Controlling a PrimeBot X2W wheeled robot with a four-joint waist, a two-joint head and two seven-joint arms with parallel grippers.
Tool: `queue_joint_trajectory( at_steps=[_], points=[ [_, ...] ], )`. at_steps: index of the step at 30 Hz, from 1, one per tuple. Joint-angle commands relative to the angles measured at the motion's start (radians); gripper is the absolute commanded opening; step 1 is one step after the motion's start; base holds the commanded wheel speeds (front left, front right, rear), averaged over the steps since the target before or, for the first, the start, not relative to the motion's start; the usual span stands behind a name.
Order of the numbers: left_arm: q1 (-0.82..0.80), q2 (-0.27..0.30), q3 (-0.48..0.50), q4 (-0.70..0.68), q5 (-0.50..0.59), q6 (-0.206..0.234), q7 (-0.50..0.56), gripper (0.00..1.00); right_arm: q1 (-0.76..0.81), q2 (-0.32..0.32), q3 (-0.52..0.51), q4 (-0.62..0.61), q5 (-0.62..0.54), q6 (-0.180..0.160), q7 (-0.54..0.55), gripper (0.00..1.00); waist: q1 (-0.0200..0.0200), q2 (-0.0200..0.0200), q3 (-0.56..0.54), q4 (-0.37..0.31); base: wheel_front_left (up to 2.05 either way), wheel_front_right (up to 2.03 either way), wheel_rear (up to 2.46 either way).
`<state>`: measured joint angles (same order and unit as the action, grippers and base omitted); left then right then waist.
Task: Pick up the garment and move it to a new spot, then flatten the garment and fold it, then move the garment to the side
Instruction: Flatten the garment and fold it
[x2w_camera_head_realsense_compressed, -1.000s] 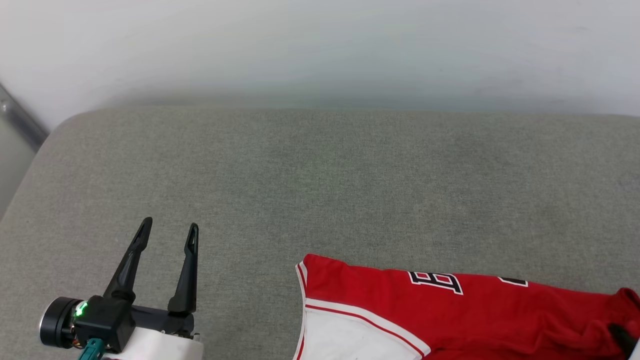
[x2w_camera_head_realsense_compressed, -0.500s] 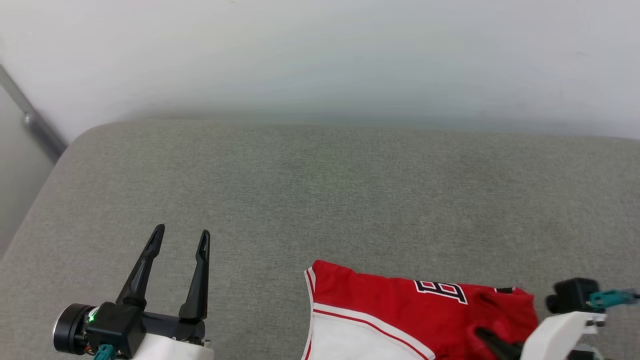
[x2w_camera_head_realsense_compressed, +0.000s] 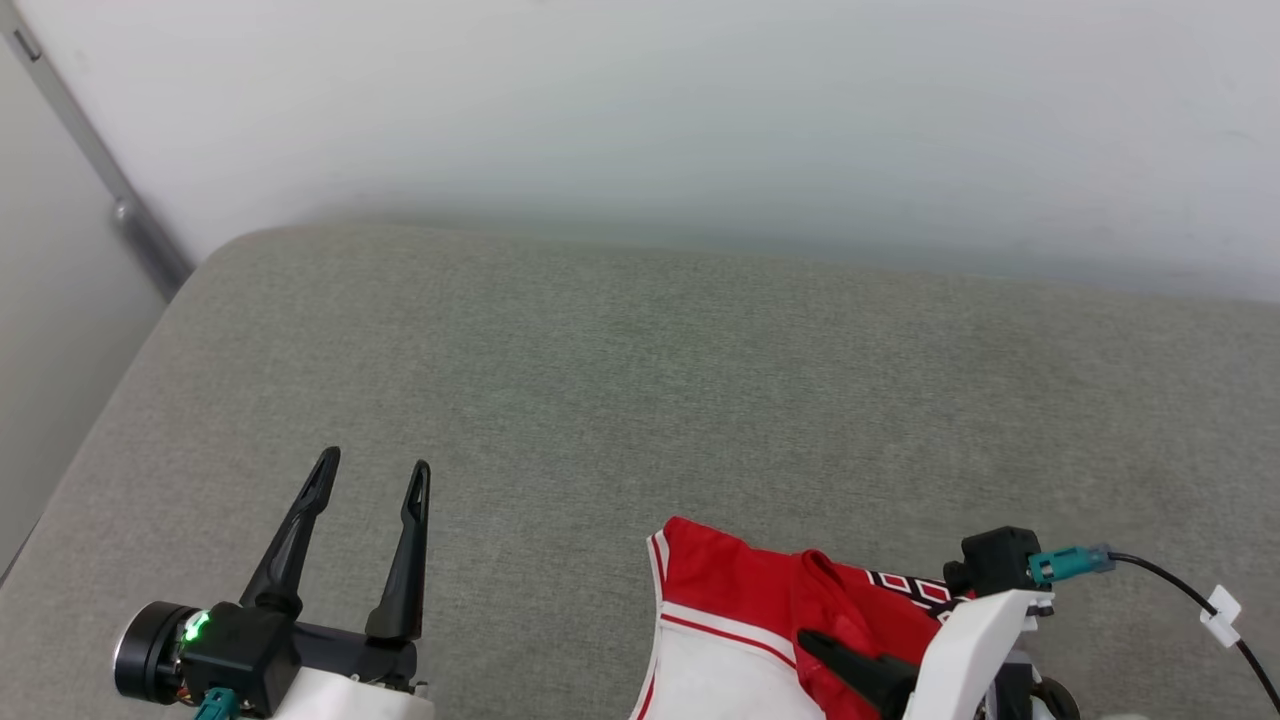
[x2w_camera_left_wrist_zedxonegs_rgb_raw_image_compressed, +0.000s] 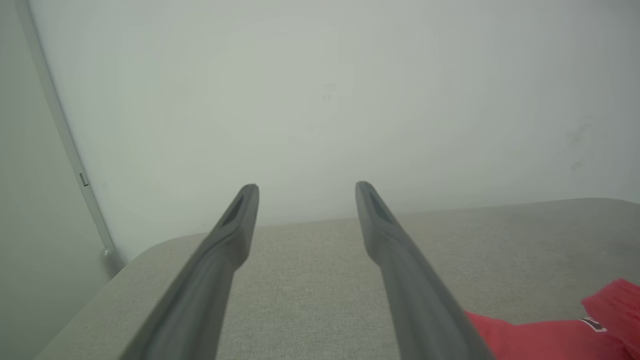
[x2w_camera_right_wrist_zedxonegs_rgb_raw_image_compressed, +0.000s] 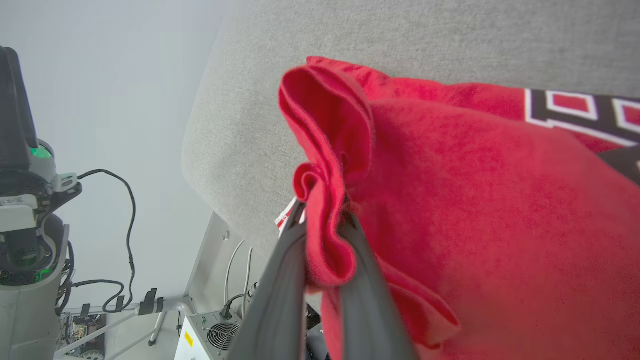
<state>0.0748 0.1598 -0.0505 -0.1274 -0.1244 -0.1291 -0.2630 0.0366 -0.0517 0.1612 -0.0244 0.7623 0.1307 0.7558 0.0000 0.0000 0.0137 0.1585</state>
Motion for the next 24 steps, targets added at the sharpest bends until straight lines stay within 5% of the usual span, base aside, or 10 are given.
queue_joint_trajectory(
  at_steps=[1,10,12,19,24],
  points=[
    [-0.009,0.004,-0.002,0.001,0.000,-0.001,-0.002,1.00,-0.035,0.003,0.011,0.038,0.000,0.000,-0.030,0.00,0.0000,0.0000,0.005,0.016,0.00,0.00,0.00],
    [-0.019,0.011,-0.020,0.016,-0.012,-0.001,-0.002,1.00,-0.122,0.002,0.088,0.202,0.024,0.000,-0.123,0.00,0.0000,0.0000,0.016,0.051,0.00,0.00,0.00],
    [-0.019,0.013,-0.020,0.017,-0.014,-0.001,-0.002,1.00,-0.136,0.002,0.099,0.227,0.028,0.000,-0.143,1.00,0.0000,0.0000,0.019,0.053,0.00,0.00,0.00],
    [-0.021,0.011,-0.016,0.021,-0.015,-0.001,-0.002,1.00,-0.187,0.001,0.165,0.214,0.021,0.000,-0.163,1.00,0.0000,0.0000,0.024,0.043,0.00,0.00,0.00],
    [-0.028,0.011,-0.020,0.022,-0.018,-0.001,-0.002,1.00,-0.249,0.002,0.119,0.165,-0.202,0.000,-0.196,1.00,0.0000,0.0000,0.031,0.020,0.00,0.00,0.00]
  ],
)
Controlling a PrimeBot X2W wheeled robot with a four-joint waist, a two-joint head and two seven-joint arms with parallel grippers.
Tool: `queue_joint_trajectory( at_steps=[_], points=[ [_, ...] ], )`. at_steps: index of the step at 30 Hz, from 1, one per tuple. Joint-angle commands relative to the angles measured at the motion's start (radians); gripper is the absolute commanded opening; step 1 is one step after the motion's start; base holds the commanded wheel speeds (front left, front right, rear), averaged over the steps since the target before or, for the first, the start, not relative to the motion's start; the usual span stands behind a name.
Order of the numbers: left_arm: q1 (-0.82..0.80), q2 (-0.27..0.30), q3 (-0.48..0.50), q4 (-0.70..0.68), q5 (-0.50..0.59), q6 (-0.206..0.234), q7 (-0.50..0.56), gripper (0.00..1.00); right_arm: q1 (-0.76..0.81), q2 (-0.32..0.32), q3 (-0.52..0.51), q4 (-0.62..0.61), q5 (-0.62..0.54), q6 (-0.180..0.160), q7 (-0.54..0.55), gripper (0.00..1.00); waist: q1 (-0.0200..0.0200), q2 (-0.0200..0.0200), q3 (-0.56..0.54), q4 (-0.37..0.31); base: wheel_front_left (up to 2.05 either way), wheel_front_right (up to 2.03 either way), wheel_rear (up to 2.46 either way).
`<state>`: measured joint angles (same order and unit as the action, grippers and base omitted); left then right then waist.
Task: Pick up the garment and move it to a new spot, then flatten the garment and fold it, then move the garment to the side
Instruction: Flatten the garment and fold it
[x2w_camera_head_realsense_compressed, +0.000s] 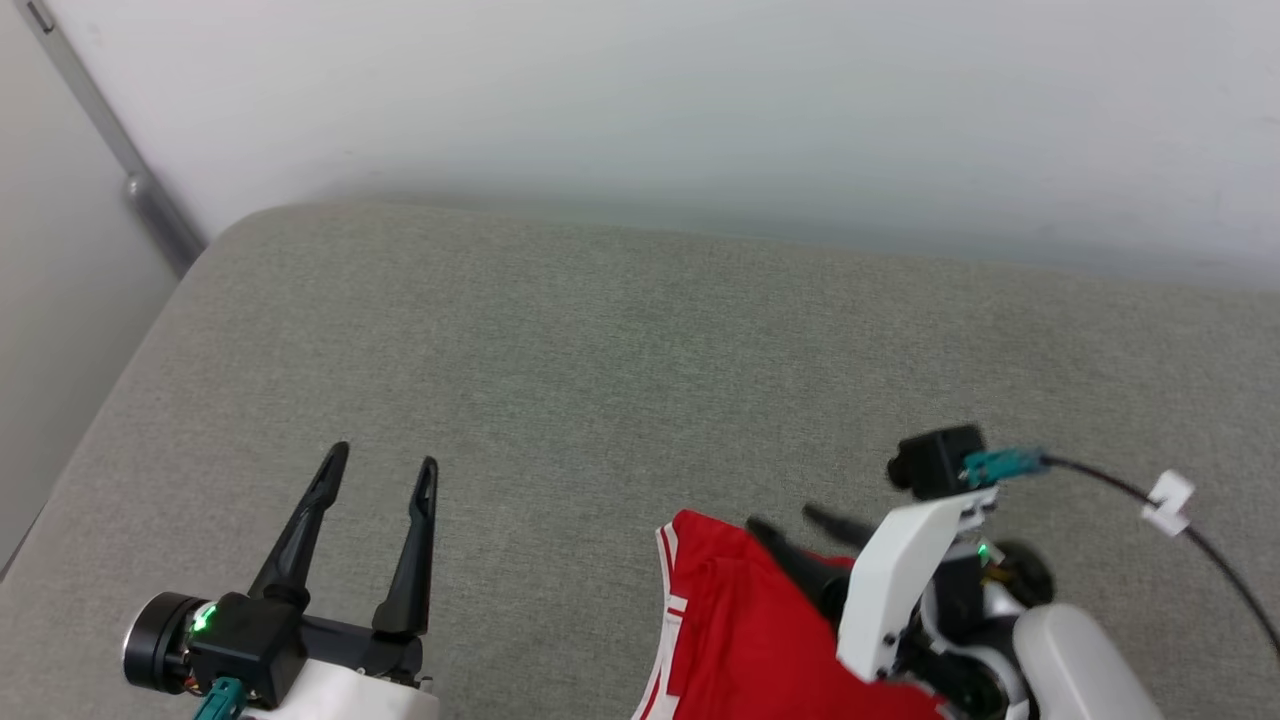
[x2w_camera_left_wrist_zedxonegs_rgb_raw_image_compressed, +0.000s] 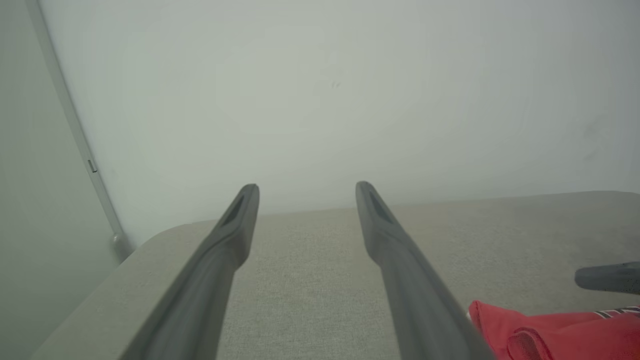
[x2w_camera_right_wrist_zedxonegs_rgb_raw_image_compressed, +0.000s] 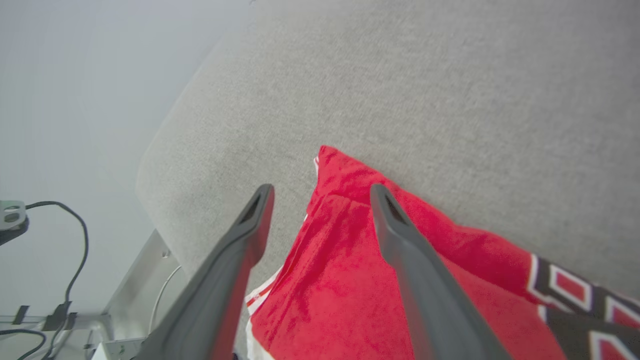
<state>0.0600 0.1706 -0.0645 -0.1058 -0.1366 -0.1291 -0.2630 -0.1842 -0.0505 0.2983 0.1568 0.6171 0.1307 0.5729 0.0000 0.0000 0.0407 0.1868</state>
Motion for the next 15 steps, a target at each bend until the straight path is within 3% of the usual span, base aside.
queue_joint_trajectory(
  at_steps=[1,7,15],
  points=[
    [-0.014,0.000,-0.006,0.001,-0.006,-0.001,-0.002,1.00,-0.036,0.000,-0.034,-0.028,-0.111,0.000,-0.020,1.00,0.0000,0.0000,0.004,-0.014,0.00,0.00,0.00],
    [-0.024,-0.006,-0.010,0.002,-0.004,-0.001,-0.002,1.00,-0.075,-0.078,-0.100,-0.096,-0.293,0.000,-0.089,1.00,0.0000,0.0000,0.006,-0.040,0.00,0.00,0.00],
    [-0.014,-0.011,-0.008,-0.005,-0.006,-0.001,-0.002,1.00,-0.024,-0.215,-0.259,-0.195,-0.428,0.000,-0.272,1.00,0.0000,0.0000,0.005,-0.070,0.00,0.00,0.00]
  ],
)
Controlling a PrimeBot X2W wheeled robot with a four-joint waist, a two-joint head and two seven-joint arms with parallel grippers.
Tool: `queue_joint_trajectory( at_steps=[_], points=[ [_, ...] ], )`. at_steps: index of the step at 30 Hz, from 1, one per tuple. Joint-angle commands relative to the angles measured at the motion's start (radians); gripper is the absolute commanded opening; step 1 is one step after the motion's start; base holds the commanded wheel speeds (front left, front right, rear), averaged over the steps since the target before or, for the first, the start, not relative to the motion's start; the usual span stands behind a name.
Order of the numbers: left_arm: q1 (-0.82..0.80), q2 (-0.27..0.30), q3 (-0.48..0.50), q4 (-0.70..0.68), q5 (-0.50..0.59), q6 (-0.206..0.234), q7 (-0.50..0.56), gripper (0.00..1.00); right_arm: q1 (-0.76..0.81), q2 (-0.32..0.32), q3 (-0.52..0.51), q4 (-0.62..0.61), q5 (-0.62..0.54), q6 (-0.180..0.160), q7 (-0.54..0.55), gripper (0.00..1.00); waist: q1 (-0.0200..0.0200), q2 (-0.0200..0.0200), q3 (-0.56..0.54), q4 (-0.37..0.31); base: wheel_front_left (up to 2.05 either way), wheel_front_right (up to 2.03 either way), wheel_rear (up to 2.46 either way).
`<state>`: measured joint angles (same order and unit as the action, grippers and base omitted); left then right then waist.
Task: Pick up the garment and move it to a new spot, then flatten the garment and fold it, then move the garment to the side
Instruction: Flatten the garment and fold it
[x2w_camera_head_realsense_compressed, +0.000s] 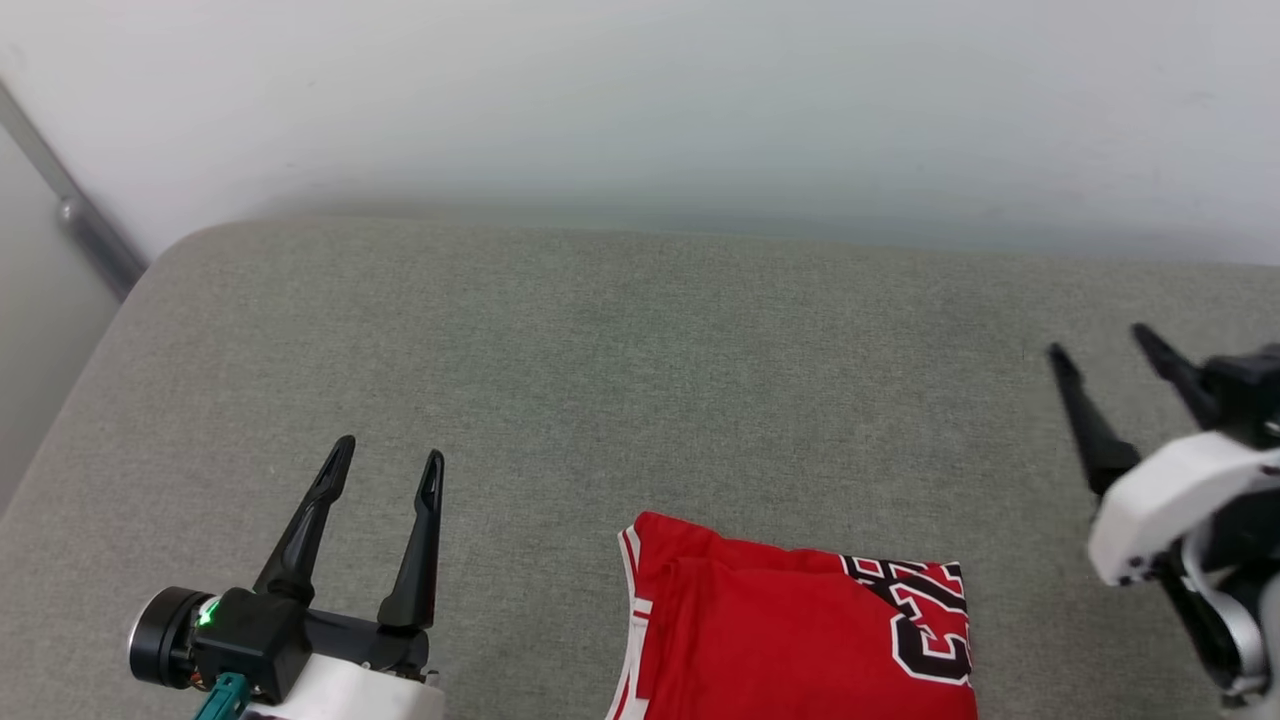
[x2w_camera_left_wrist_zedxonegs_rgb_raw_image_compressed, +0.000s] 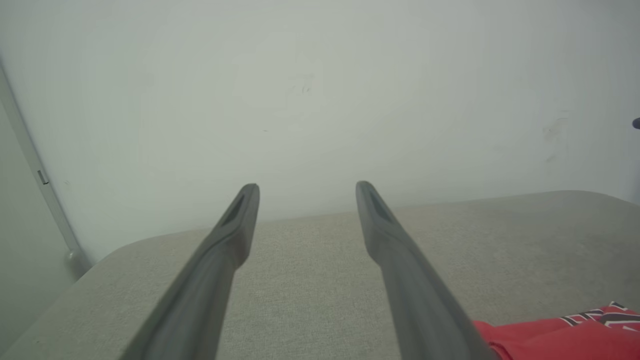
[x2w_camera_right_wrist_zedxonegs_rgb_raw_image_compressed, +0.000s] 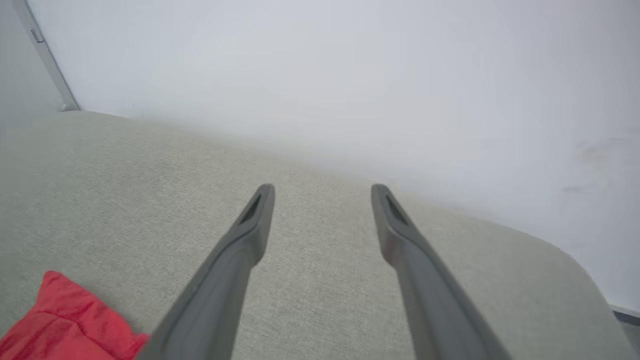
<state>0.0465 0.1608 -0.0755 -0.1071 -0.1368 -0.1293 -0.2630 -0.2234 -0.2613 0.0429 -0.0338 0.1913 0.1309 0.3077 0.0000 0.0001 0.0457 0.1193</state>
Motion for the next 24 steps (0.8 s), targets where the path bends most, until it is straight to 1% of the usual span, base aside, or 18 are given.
queue_joint_trajectory(
  at_steps=[1,3,5,7,11,14,18,24],
  points=[
    [0.001,-0.001,0.004,-0.005,-0.006,-0.001,-0.002,1.00,0.032,-0.011,-0.023,-0.017,-0.012,0.000,-0.034,1.00,0.0000,-0.0001,0.001,-0.005,0.00,0.00,0.00],
    [0.003,-0.003,0.004,-0.006,-0.006,-0.001,-0.002,1.00,0.065,-0.013,-0.068,-0.044,-0.024,0.000,-0.091,1.00,0.0000,-0.0001,0.003,-0.008,0.00,0.00,0.00],
    [0.005,-0.005,0.003,-0.008,-0.007,-0.001,-0.002,1.00,0.108,0.015,-0.130,-0.070,-0.019,0.000,-0.150,1.00,0.0000,-0.0001,0.004,-0.011,0.00,0.00,0.00],
    [0.006,-0.007,0.001,-0.010,-0.008,-0.001,-0.002,1.00,0.156,0.047,-0.170,-0.095,-0.014,0.000,-0.208,1.00,0.0000,-0.0001,0.007,-0.011,0.00,0.00,0.00],
    [0.012,-0.010,0.007,-0.012,-0.017,-0.001,-0.002,1.00,0.238,0.097,-0.198,-0.141,-0.013,0.000,-0.323,1.00,0.0000,-0.0001,0.013,-0.017,0.00,0.00,0.00],
    [0.020,-0.012,0.013,-0.015,-0.020,-0.001,-0.002,1.00,0.281,0.131,-0.196,-0.160,-0.015,0.000,-0.384,1.00,0.0000,-0.0001,0.017,-0.022,0.00,0.00,0.00],
    [0.026,-0.014,0.015,-0.018,-0.017,-0.001,-0.002,1.00,0.319,0.157,-0.180,-0.163,-0.027,0.000,-0.420,1.00,0.0000,-0.0001,0.017,-0.026,0.00,0.00,0.00],
    [0.023,-0.021,0.000,-0.017,-0.013,-0.001,-0.002,1.00,0.335,0.169,-0.176,-0.155,-0.055,0.000,-0.427,1.00,0.0000,-0.0001,0.019,-0.023,0.00,0.00,0.00]
  ],
)
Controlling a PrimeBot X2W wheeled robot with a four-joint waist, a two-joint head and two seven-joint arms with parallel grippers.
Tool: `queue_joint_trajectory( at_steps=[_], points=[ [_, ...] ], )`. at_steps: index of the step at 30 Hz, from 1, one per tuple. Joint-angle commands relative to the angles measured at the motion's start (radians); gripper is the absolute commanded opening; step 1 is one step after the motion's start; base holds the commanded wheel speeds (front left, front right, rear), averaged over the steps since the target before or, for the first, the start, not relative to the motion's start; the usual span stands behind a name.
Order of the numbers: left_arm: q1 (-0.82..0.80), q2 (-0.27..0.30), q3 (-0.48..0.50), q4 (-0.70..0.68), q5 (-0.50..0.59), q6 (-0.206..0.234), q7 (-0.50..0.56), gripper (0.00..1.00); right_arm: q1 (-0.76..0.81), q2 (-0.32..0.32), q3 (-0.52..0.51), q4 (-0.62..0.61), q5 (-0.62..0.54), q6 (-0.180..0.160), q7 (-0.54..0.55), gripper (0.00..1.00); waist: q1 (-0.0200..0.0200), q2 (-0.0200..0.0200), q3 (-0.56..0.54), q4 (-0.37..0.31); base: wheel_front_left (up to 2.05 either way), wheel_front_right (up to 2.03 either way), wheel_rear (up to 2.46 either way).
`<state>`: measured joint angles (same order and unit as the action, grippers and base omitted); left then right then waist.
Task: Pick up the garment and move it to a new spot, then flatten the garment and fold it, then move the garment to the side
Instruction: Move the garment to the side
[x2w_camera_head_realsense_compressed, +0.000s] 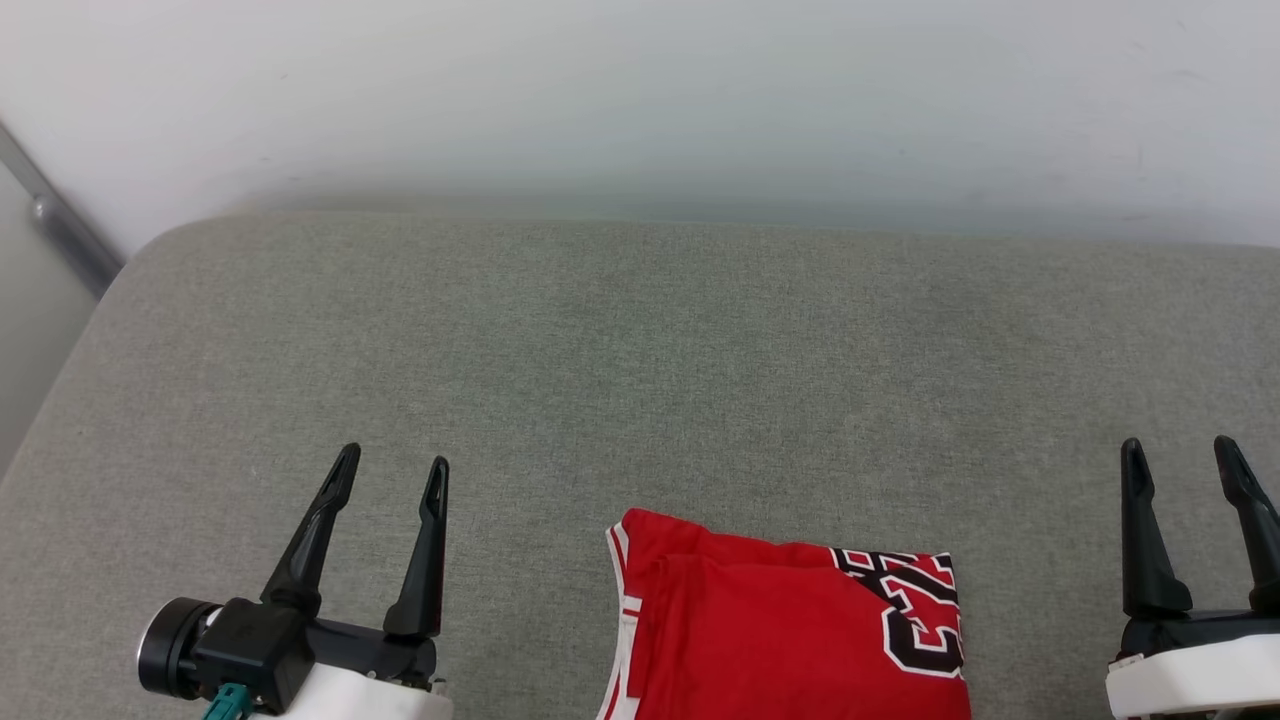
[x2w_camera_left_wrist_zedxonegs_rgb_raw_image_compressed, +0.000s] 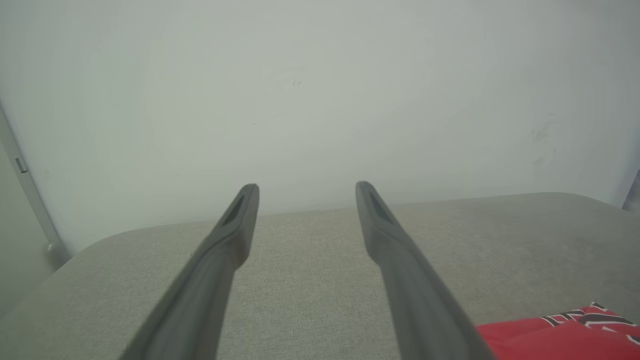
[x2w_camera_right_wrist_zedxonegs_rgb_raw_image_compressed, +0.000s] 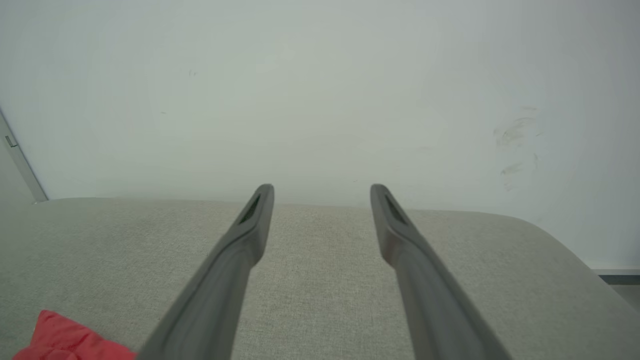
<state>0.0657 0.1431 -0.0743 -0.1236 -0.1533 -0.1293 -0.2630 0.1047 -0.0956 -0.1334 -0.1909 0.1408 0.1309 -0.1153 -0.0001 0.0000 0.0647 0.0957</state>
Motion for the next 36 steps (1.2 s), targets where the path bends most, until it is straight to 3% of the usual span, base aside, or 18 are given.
queue_joint_trajectory(
  at_steps=[1,7,12,15,20,26,31,36],
  points=[
    [0.003,-0.003,-0.002,0.000,0.003,-0.001,-0.002,1.00,0.006,0.004,0.002,0.002,-0.008,0.000,-0.001,1.00,0.0001,0.0000,0.000,0.000,0.00,0.00,0.00],
    [-0.007,-0.002,-0.003,-0.001,0.006,-0.001,-0.002,1.00,-0.001,0.002,0.014,0.001,-0.006,0.000,0.025,1.00,0.0001,0.0000,0.003,0.002,0.00,0.00,0.00],
    [-0.015,-0.004,-0.005,-0.007,0.008,-0.001,-0.002,1.00,0.003,-0.026,0.036,-0.009,0.029,0.000,0.124,1.00,0.0001,0.0000,0.020,0.000,0.00,0.00,0.00],
    [-0.023,-0.007,-0.009,-0.006,0.009,-0.001,-0.002,1.00,0.013,-0.062,0.064,-0.025,0.062,0.000,0.253,1.00,0.0001,0.0000,0.035,0.002,0.00,0.00,0.00],
    [-0.037,-0.009,-0.017,-0.003,0.007,-0.001,-0.002,1.00,0.035,-0.133,0.111,-0.077,0.154,0.000,0.564,1.00,0.0001,0.0000,0.064,0.008,0.00,0.00,0.00],
    [-0.062,-0.011,-0.037,0.007,0.008,-0.001,-0.002,1.00,0.058,-0.146,0.120,-0.164,0.286,0.000,0.911,1.00,0.0001,0.0000,0.099,0.030,0.00,0.00,0.00],
    [-0.085,-0.012,-0.055,0.015,0.004,-0.001,-0.002,1.00,0.046,-0.103,0.110,-0.169,0.306,0.000,1.071,1.00,0.0001,0.0000,0.121,0.063,0.00,0.00,0.00],
    [-0.100,-0.011,-0.068,0.022,0.002,-0.001,-0.002,1.00,0.007,-0.090,0.118,-0.102,0.277,0.000,1.136,1.00,0.0001,0.0000,0.138,0.099,0.00,0.00,0.00]
  ],
)
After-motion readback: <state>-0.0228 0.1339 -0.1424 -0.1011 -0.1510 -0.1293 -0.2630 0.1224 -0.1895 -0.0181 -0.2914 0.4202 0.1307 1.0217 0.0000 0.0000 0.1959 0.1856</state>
